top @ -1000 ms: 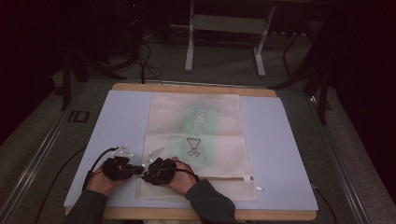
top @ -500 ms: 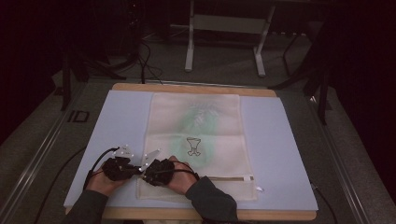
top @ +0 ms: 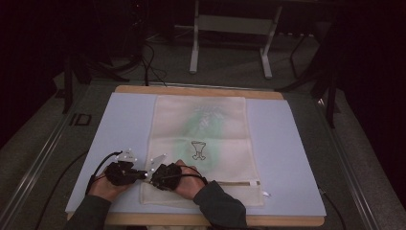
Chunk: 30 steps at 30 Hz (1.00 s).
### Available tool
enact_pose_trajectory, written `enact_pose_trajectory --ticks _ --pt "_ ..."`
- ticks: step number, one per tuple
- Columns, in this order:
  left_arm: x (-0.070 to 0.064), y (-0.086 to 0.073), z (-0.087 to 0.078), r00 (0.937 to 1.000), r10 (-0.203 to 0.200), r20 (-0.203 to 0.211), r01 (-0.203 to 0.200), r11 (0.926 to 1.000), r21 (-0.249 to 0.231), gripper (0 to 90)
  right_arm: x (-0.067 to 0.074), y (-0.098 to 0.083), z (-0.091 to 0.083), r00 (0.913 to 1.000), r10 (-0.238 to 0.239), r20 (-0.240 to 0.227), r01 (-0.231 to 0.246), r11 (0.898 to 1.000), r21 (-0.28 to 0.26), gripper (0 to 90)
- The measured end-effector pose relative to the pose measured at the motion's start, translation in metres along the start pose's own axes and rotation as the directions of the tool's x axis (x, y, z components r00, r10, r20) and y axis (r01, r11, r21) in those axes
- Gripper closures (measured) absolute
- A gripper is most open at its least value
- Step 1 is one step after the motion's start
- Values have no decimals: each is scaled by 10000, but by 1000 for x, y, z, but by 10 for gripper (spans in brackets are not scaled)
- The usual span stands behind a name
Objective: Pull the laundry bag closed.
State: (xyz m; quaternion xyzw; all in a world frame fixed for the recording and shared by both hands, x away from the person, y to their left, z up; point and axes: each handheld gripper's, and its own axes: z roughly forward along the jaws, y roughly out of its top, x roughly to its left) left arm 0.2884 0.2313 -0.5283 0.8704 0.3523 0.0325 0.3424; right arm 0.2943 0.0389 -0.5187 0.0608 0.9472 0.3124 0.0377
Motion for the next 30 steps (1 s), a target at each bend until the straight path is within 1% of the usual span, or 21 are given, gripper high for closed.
enact_pose_trajectory --ticks 5,12,16,20,23,26,30 --pt "-1 0 0 10000 2 -48 -1 10000 29 900 -1 -1 0 9999 114 -70 -115 9999 -59 871" --pt "0 0 0 10000 -36 -2 36 10000 -32 900 -5 -3 2 9982 389 -450 -403 9987 -310 840" --pt "0 0 0 10000 -26 18 26 10000 -10 900 -5 1 5 9969 548 -558 -565 9980 -289 817" --pt "-1 0 0 10000 -21 15 21 10000 -6 900 -6 5 10 9941 803 -726 -823 9963 -252 802" --pt "0 0 0 10000 -32 29 32 10000 -14 900 -10 7 12 9884 1195 -941 -1215 9925 -157 812" --pt "-1 0 0 10000 -22 21 22 10000 -10 900 -10 8 12 9891 1137 -936 -1146 9934 -44 830" --pt "0 0 0 10000 -24 56 24 10000 -15 900 -8 8 10 9935 827 -776 -828 9966 17 836"
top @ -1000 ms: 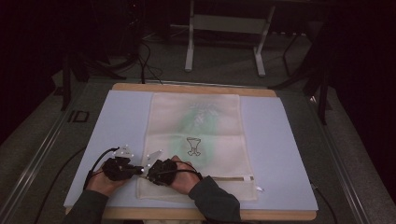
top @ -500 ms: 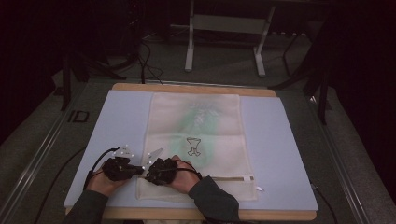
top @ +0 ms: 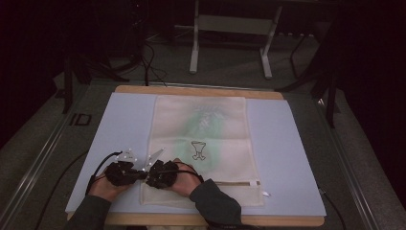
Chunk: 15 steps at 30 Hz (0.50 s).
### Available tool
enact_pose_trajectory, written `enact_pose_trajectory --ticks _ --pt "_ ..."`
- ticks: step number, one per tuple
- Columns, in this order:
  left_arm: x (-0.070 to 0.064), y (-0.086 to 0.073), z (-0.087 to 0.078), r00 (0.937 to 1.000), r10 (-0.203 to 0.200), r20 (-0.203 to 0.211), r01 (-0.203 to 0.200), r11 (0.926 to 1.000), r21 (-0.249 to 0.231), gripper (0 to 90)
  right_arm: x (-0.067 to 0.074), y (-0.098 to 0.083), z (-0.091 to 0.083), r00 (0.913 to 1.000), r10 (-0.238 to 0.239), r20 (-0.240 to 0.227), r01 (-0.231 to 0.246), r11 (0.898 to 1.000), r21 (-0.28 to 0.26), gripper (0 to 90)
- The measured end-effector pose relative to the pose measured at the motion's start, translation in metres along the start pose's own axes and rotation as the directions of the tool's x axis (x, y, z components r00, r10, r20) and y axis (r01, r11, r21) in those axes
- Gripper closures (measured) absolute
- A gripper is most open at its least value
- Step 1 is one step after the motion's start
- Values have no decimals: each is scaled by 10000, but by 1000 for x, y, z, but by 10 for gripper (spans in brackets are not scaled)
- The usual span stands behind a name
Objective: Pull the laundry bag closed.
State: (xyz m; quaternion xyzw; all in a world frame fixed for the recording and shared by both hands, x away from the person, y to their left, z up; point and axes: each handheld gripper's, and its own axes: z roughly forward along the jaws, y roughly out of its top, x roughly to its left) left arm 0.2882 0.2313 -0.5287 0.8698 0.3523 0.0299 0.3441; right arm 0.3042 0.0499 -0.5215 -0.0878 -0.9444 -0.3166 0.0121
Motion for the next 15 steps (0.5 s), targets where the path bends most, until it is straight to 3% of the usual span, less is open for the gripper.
enact_pose_trajectory --ticks 15 --pt "0 0 0 10000 -15 48 15 10000 -2 900 6 0 -5 9968 -670 426 652 9970 424 841"
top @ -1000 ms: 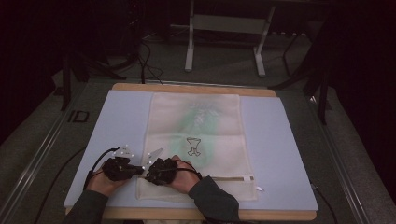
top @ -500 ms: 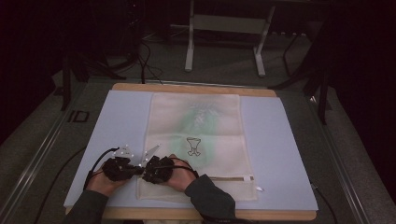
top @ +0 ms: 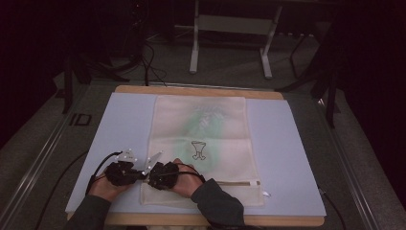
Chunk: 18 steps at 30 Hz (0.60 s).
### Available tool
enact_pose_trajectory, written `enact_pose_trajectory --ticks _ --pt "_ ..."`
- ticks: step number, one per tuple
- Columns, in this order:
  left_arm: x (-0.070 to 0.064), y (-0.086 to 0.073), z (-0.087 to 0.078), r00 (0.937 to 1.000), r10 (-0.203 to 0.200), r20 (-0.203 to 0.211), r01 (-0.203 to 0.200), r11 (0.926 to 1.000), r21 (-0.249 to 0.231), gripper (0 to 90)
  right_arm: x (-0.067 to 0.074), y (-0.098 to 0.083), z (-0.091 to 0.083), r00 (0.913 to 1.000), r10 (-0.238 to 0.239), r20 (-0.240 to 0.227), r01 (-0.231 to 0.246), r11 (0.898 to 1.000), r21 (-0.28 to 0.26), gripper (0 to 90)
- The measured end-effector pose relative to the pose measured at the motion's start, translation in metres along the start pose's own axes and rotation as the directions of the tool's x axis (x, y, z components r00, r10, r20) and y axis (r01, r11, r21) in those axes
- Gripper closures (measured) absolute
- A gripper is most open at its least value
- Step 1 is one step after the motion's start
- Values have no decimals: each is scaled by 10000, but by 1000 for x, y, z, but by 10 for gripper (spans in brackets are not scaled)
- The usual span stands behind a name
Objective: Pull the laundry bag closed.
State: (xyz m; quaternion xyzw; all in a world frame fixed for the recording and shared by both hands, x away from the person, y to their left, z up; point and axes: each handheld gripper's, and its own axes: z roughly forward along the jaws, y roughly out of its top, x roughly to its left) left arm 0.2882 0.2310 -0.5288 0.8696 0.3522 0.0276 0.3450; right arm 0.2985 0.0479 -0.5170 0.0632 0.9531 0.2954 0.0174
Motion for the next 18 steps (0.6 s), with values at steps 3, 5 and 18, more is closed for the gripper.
enact_pose_trajectory --ticks 3,5,18 --pt "0 0 0 10000 4 -12 -4 10000 3 900 1 0 0 10000 -16 35 16 10000 11 842" --pt "-1 0 0 10000 -3 -23 3 10000 14 900 1 0 0 10000 -16 44 16 10000 36 842" --pt "-1 0 0 10000 -19 31 19 10000 9 900 1 -2 -3 9998 -218 52 217 9997 124 844"
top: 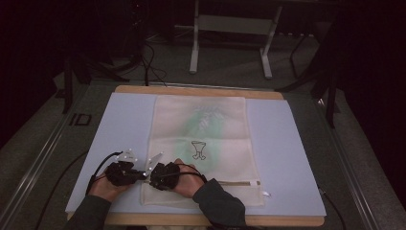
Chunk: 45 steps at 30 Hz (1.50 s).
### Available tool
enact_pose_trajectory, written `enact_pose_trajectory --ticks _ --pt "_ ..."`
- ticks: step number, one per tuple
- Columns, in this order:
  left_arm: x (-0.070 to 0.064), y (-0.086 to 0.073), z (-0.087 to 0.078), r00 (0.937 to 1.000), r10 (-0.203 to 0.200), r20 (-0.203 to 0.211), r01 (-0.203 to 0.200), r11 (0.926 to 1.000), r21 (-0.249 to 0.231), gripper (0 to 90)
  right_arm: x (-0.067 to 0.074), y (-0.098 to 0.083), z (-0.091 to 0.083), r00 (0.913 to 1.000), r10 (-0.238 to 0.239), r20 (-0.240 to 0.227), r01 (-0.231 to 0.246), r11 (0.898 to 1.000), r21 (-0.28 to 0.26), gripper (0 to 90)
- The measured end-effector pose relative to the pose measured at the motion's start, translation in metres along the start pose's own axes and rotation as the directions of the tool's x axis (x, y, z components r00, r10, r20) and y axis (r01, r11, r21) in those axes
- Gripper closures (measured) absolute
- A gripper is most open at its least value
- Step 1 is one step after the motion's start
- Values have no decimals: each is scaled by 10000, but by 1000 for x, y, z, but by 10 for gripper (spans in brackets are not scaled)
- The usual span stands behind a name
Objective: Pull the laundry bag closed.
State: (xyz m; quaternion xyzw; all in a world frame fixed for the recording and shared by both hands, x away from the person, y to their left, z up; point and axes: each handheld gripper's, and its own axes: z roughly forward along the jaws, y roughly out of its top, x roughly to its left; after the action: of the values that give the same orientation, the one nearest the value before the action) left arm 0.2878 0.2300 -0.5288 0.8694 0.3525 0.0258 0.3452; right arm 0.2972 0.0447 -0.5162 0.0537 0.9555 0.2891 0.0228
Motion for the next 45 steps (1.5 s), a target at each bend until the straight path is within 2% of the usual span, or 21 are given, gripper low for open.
enact_pose_trajectory --ticks 9,16,19,25,30,34,40,45 --pt "-1 0 0 10000 47 40 -47 10000 14 900 -1 -1 -1 9999 -105 -124 105 9999 21 846" --pt "0 0 0 10000 22 50 -22 10000 24 900 -4 -3 -1 9996 -5 -269 3 10000 -73 846" --pt "-1 0 0 10000 -46 16 46 10000 27 900 -8 -4 0 9979 268 -595 -278 9995 -148 842" --pt "0 0 0 10000 -93 15 93 10000 30 900 -17 -5 4 9872 959 -1275 -1007 9944 -310 812" --pt "0 0 0 10000 -79 9 79 10000 40 900 -18 -4 6 9805 1098 -1632 -1186 9919 -454 740" --pt "0 0 0 9999 -112 73 112 9999 -4 900 -16 -1 6 9871 965 -1277 -1007 9945 -270 816" --pt "1 0 0 9999 -95 120 95 10000 -2 900 -16 -3 3 9925 575 -1081 -600 9980 -195 829" --pt "1 0 0 9999 -109 130 109 9999 -5 900 -14 -6 -3 9960 263 -856 -257 9996 80 832"
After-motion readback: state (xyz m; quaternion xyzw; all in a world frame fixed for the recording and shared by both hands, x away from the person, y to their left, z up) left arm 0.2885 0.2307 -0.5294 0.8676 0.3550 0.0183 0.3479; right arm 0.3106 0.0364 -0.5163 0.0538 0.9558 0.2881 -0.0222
